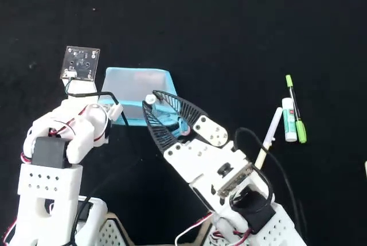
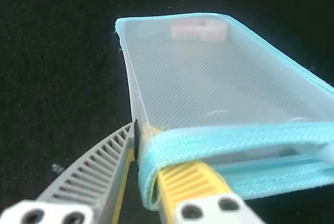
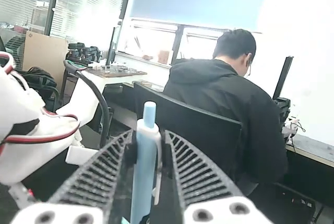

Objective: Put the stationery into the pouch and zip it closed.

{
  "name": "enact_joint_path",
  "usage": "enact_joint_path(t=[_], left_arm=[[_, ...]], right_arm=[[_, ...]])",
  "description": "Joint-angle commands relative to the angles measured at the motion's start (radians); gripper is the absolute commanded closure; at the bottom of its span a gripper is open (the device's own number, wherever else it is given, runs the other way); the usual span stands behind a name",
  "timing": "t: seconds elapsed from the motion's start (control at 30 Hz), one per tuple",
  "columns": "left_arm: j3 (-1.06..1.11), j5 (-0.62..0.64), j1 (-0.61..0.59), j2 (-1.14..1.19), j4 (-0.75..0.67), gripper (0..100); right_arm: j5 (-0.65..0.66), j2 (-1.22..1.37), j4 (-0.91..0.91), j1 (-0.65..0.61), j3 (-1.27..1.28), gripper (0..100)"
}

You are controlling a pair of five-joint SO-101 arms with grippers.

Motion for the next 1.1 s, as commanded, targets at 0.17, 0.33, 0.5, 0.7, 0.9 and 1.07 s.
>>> enact_joint_path(t=[0.17,0.33,0.5,0.7,0.9,1.07], left_arm=[[-0.008,0.006,-0.002,-0.009,-0.015,97],[-0.008,0.006,-0.002,-0.009,-0.015,97],[-0.008,0.006,-0.002,-0.009,-0.015,97],[-0.008,0.006,-0.002,-0.009,-0.015,97],[-0.008,0.006,-0.002,-0.009,-0.014,97],[-0.008,0.006,-0.002,-0.009,-0.014,97]], right_arm=[[0.009,-0.002,0.129,-0.009,-0.073,98.7],[0.009,-0.002,0.31,-0.028,-0.17,98.7],[0.009,-0.002,0.404,-0.138,-0.17,98.7],[0.011,0.002,0.423,-0.193,-0.142,98.7],[0.123,0.001,0.428,-0.193,-0.096,98.6],[0.12,0.002,0.43,-0.195,-0.099,98.6]])
